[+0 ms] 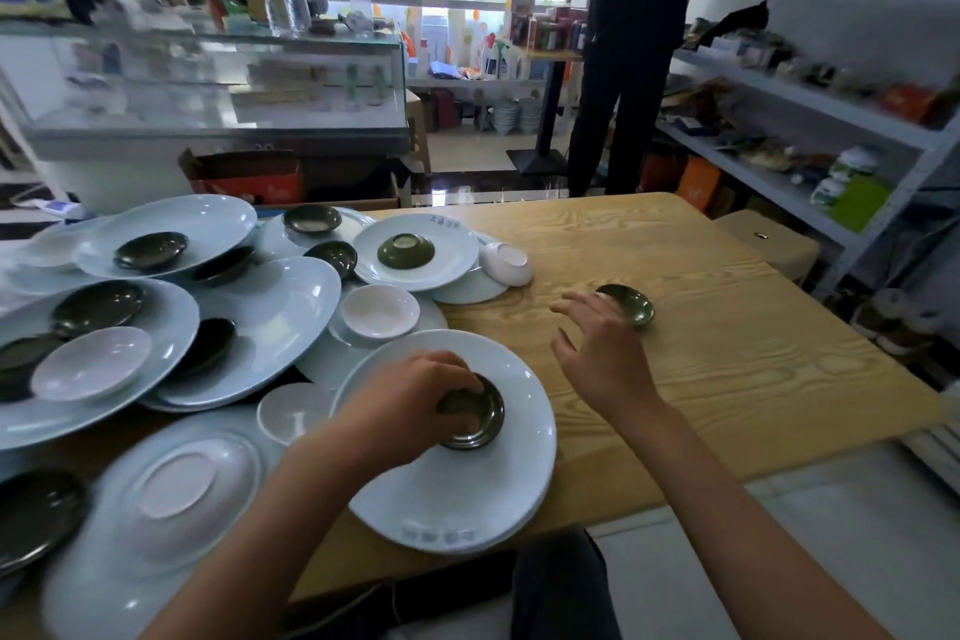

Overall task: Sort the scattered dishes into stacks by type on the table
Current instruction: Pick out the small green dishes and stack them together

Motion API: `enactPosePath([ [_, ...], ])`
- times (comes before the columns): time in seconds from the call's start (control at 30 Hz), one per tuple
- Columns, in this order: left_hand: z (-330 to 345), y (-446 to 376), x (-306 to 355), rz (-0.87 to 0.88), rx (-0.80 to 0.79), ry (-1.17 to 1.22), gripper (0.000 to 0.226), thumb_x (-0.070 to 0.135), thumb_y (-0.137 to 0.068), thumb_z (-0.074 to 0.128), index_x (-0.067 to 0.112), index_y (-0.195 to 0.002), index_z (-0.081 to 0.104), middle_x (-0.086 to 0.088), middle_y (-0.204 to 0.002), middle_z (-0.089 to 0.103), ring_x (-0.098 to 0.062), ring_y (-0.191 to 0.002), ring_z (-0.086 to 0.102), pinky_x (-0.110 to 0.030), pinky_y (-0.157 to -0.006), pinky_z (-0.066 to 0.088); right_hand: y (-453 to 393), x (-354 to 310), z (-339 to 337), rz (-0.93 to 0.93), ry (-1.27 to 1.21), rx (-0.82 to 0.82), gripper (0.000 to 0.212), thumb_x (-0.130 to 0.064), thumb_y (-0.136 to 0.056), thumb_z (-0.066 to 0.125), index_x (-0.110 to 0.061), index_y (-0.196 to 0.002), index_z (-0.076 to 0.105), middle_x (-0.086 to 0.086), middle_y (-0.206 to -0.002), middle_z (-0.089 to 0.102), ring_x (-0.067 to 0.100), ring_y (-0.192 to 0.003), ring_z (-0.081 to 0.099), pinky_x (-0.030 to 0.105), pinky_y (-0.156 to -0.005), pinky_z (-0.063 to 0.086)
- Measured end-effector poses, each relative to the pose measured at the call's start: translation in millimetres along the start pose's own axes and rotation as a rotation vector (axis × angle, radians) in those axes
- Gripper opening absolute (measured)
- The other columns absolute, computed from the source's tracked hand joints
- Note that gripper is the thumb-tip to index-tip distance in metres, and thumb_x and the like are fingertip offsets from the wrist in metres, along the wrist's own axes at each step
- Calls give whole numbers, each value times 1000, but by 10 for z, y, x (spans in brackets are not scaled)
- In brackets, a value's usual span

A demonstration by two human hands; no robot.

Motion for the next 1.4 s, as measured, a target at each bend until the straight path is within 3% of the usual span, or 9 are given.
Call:
enactPosePath([
  [0.13, 93, 172, -49, 8, -53, -86, 46, 45, -73, 76, 33, -116, 67, 18, -123, 57, -6, -117, 46, -23, -92, 41, 125, -278, 4, -53, -38, -29, 30, -9, -80, 68, -14, -109, 71, 6, -121, 65, 24, -114, 55, 32, -101, 39],
  [0.4, 252, 287, -44, 55, -2, -88, 33, 25, -83, 66, 30, -116, 68, 13, -123, 58, -10, -117, 44, -28, -93, 43, 385, -512, -28, -63, -24, -96, 26, -7, -84, 65, -14, -108, 71, 4, -121, 64, 21, -116, 53, 25, -97, 36],
  [0.6, 292, 329, -23, 98, 115, -53, 31, 9, -85, 61, 25, -109, 73, 6, -113, 67, -16, -108, 54, -32, -91, 46, 577, -635, -96, -50, -33, -110, 27, -6, -86, 62, -16, -109, 71, 2, -121, 64, 18, -116, 52, 22, -97, 34],
  [0.73, 265, 333, -5, 191, 343, -9, 18, 5, -78, 73, 18, -90, 77, 1, -87, 71, -20, -82, 63, -33, -70, 55, 693, -677, -139, -67, -63, -112, 31, -2, -87, 58, -16, -113, 69, -1, -122, 63, 12, -117, 51, 22, -99, 39],
  [0.87, 151, 274, 115, 195, 478, 42, 18, 1, -74, 78, 14, -87, 77, 0, -86, 72, -19, -78, 65, -29, -65, 55, 699, -703, -208, -62, -104, -106, 36, -2, -88, 58, -17, -120, 66, -6, -127, 61, 5, -121, 47, 18, -102, 38],
  [1.03, 13, 56, 218, 238, 513, 40, 17, 4, -79, 74, 12, -94, 76, -1, -94, 71, -18, -86, 64, -29, -72, 55, 597, -637, -291, -89, -133, -117, 48, -20, -88, 68, -23, -134, 56, -9, -138, 54, 5, -127, 43, 14, -102, 28],
  [1.13, -45, -132, 274, 264, 535, 35, 18, 6, -82, 72, 12, -99, 75, -2, -100, 70, -17, -93, 63, -29, -79, 55, 472, -497, -305, -122, -134, -64, 42, -20, -89, 68, -20, -130, 60, -6, -135, 57, 9, -127, 48, 16, -103, 30],
  [1.27, -11, -380, 404, 299, 533, 18, 23, 3, -78, 75, 11, -99, 75, -4, -101, 70, -18, -97, 64, -29, -82, 56, 352, -276, -294, -134, -113, 89, 23, -13, -90, 65, -16, -113, 69, -2, -120, 66, 14, -118, 56, 31, -101, 44],
  [1.4, 89, -636, 559, 334, 534, 23, 23, 2, -78, 75, 11, -99, 74, -4, -102, 70, -18, -95, 64, -31, -80, 57, 288, -60, -323, -108, -86, 182, 20, -20, -94, 56, -14, -107, 70, -2, -112, 69, 15, -114, 57, 31, -101, 44],
])
Point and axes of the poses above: each hand's wrist, its own y-axis away from the middle knuckle, its own z-axis out of the palm, x = y × z, the point moved 1 cm from there along -y, towards the middle knuckle
